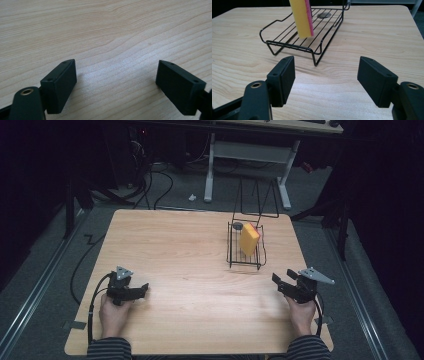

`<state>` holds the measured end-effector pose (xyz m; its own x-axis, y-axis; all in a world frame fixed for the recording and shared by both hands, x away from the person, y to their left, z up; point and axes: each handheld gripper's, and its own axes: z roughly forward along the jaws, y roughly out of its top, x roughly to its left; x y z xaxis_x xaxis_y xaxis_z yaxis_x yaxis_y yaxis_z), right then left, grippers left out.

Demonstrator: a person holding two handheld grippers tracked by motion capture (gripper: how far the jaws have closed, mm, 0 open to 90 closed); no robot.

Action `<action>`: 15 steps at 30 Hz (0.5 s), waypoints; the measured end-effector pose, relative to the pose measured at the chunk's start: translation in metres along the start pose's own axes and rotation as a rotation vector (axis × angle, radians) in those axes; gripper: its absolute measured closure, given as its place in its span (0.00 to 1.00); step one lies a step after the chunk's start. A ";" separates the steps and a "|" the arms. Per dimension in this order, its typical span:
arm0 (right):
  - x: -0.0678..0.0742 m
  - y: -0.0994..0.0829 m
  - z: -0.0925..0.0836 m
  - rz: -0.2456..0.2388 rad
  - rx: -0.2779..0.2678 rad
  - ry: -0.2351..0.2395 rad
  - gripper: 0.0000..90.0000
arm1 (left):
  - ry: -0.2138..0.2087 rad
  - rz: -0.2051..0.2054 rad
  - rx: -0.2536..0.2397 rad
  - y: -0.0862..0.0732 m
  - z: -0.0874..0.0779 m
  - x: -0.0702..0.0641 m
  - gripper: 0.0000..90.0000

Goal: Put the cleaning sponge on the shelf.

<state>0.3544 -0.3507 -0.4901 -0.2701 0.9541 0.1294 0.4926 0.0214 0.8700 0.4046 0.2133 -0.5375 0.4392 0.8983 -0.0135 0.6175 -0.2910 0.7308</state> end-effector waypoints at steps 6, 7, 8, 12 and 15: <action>-0.004 -0.002 0.008 0.001 0.048 -0.017 0.35 | 0.000 0.000 0.000 0.000 0.000 0.000 0.19; -0.004 -0.003 0.009 0.006 0.054 -0.020 0.35 | 0.000 0.000 0.000 0.000 0.000 0.000 0.19; -0.005 -0.003 0.010 0.006 0.057 -0.023 0.35 | 0.000 0.000 0.000 0.000 0.000 0.000 0.19; -0.006 -0.005 0.015 -0.002 0.077 -0.036 0.35 | 0.000 0.000 0.000 0.000 0.000 0.000 0.19; -0.008 -0.006 0.019 0.002 0.089 -0.046 0.35 | 0.000 0.000 0.000 0.000 0.000 0.000 0.19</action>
<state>0.3691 -0.3527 -0.5053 -0.2315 0.9669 0.1072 0.5654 0.0441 0.8236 0.4046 0.2134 -0.5375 0.4393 0.8982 -0.0136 0.6173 -0.2908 0.7310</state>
